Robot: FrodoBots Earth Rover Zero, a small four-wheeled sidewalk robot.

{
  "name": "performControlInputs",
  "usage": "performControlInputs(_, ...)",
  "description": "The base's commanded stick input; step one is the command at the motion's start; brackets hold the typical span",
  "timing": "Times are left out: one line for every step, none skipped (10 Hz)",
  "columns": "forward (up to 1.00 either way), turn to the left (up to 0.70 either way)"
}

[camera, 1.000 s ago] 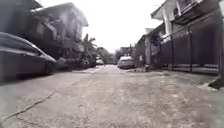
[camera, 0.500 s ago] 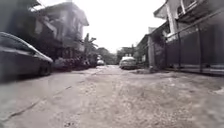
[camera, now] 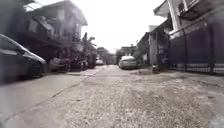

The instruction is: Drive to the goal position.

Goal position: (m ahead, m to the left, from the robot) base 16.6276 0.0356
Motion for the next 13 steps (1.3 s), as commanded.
performControlInputs(1.00,0.00)
performControlInputs(1.00,0.00)
performControlInputs(1.00,0.00)
performControlInputs(1.00,0.00)
performControlInputs(1.00,0.00)
performControlInputs(1.00,0.00)
performControlInputs(1.00,0.00)
performControlInputs(1.00,0.00)
performControlInputs(1.00,0.00)
performControlInputs(1.00,0.00)
performControlInputs(1.00,0.00)
performControlInputs(1.00,0.00)
performControlInputs(1.00,0.00)
